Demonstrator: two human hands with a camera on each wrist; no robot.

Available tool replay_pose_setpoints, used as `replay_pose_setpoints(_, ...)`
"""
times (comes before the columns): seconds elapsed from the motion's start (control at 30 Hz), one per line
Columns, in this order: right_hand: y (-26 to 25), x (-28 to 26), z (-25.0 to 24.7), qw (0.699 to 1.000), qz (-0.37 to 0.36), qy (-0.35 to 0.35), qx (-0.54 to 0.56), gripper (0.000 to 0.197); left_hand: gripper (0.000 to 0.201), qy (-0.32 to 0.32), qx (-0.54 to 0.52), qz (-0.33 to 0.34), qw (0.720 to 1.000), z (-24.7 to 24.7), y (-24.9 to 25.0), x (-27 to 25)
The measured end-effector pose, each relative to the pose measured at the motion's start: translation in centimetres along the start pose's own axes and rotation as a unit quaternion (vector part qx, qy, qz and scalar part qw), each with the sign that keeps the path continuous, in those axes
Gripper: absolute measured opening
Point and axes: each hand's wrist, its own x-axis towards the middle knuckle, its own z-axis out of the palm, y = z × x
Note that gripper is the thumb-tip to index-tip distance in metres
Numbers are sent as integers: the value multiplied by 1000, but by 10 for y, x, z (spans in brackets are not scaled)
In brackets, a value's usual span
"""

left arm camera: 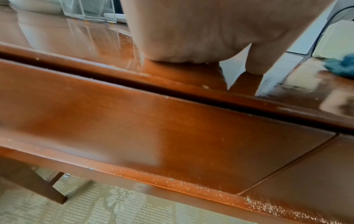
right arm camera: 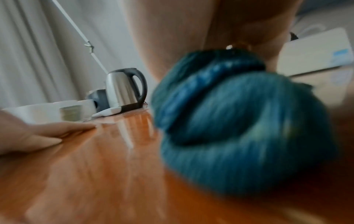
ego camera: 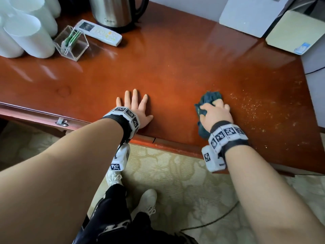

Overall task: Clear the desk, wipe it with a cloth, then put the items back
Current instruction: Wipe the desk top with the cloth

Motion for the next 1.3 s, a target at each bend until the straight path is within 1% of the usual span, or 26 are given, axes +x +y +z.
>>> replay_pose_setpoints(0.03, 9, -12, -2, 999, 3, -31, -19, 30, 75, 0, 1, 0, 1000, 0, 0, 0)
replay_pose_setpoints(0.1, 19, -33, -3, 994, -27, -100, -35, 26, 75, -1, 4, -1, 1000, -1, 0, -1)
replay_pose_setpoints(0.13, 20, -40, -3, 992, -47, -111, -28, 24, 74, 0, 5, -1, 1000, -1, 1, -1)
replay_pose_setpoints(0.17, 17, -45, -4, 993, -64, -97, -11, 25, 74, 0, 5, -2, 1000, -1, 1, -1)
replay_pose_setpoints(0.27, -6, -45, 2, 993, -109, -2, 52, 30, 74, 0, 0, -2, 1000, -1, 1, -2)
replay_pose_setpoints(0.33, -30, -46, 16, 987, -154, 9, 50, 34, 74, 4, -1, -4, 1000, -1, 1, -2)
replay_pose_setpoints(0.4, -41, -53, 35, 985, -172, 18, 15, 35, 75, 6, -5, -5, 1000, 0, 2, -1)
replay_pose_setpoints(0.47, -31, -58, 48, 986, -161, 40, 10, 31, 75, 4, -4, -7, 1000, 0, 2, 0)
replay_pose_setpoints(0.53, -4, -61, 53, 990, -135, 48, 9, 29, 74, 8, -5, -9, 1000, 1, 2, -1)
replay_pose_setpoints(0.6, 30, -65, 51, 995, -79, 51, 12, 27, 73, 15, -5, -9, 1000, 2, 3, -2)
replay_pose_setpoints(0.7, 72, -71, 40, 997, 23, 63, 36, 25, 72, 29, -1, -9, 1000, 4, 3, -4)
replay_pose_setpoints(0.77, 83, -72, 28, 991, 72, 80, 84, 24, 72, 33, 4, -8, 999, 4, 3, -5)
replay_pose_setpoints(0.8, 81, -71, 21, 985, 79, 102, 111, 24, 72, 32, 2, -7, 999, 4, 3, -6)
replay_pose_setpoints(0.83, 72, -70, 16, 981, 70, 127, 130, 24, 72, 30, -1, -6, 1000, 4, 2, -6)
replay_pose_setpoints(0.87, 59, -68, 12, 978, 47, 146, 142, 24, 72, 29, -4, -6, 1000, 3, 2, -6)
replay_pose_setpoints(0.9, 43, -66, 12, 978, 10, 148, 148, 24, 72, 27, -3, -5, 1000, 2, 1, -6)
replay_pose_setpoints(0.93, 24, -64, 14, 981, -33, 129, 142, 24, 72, 23, 1, -4, 1000, 2, 1, -7)
replay_pose_setpoints(1.0, -10, -64, 31, 988, -110, 67, 83, 25, 72, 15, 7, 0, 1000, 2, 2, -8)
replay_pose_setpoints(1.03, -20, -63, 40, 989, -129, 53, 54, 25, 72, 12, 11, -2, 1000, 0, 2, -8)
replay_pose_setpoints(1.1, -23, -62, 47, 990, -122, 54, 40, 24, 73, 4, 19, 2, 1000, -5, 4, -7)
replay_pose_setpoints(1.13, -18, -62, 47, 991, -120, 52, 43, 23, 74, 2, 27, 14, 1000, -7, 6, -8)
replay_pose_setpoints(1.17, -10, -62, 45, 991, -118, 44, 37, 24, 74, 5, 43, 37, 998, -10, 11, -10)
replay_pose_setpoints(1.23, 13, -60, 40, 994, -101, 33, 27, 24, 72, 11, 80, 103, 991, -18, 26, -13)
replay_pose_setpoints(1.3, 43, -64, 36, 998, -39, 39, 38, 24, 72, -1, 95, 154, 983, -22, 45, -18)
